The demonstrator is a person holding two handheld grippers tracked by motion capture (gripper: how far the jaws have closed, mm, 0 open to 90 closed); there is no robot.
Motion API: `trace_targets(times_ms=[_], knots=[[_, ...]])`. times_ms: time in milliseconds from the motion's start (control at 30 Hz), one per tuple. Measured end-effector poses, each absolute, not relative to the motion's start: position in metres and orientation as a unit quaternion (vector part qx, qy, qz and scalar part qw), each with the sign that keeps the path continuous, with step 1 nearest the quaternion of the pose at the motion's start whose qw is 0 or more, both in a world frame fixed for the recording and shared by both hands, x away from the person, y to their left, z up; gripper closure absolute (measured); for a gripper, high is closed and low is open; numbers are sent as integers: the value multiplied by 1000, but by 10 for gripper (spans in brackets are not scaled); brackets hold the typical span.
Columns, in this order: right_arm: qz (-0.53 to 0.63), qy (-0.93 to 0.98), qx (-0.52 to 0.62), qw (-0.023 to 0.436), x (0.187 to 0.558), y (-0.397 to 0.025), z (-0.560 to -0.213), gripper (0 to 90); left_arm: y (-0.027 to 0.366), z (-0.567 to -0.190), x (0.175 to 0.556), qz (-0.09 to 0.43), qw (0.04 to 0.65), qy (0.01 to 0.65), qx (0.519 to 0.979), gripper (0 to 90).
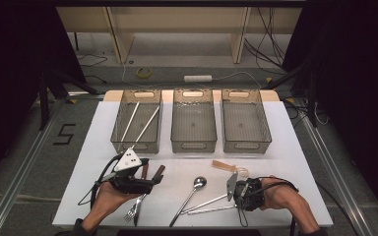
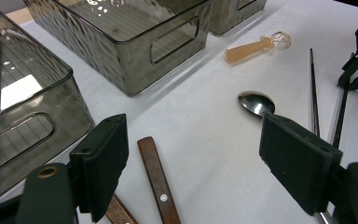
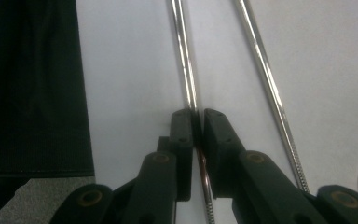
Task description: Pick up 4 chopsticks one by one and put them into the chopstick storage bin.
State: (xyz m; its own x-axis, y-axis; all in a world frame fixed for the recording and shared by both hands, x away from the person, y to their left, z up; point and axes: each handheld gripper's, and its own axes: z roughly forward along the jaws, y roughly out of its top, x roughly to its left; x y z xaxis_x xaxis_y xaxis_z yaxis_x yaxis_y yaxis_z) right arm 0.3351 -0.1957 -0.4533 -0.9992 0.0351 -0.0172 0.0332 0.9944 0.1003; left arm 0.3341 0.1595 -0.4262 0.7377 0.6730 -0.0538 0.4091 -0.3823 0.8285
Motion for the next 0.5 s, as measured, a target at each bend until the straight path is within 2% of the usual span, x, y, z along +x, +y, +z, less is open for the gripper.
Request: trace_targets(times_ms=[500], knots=[[49, 999, 2, -8, 334, -201, -453, 866, 157, -428, 334, 143, 441, 324, 825, 233]])
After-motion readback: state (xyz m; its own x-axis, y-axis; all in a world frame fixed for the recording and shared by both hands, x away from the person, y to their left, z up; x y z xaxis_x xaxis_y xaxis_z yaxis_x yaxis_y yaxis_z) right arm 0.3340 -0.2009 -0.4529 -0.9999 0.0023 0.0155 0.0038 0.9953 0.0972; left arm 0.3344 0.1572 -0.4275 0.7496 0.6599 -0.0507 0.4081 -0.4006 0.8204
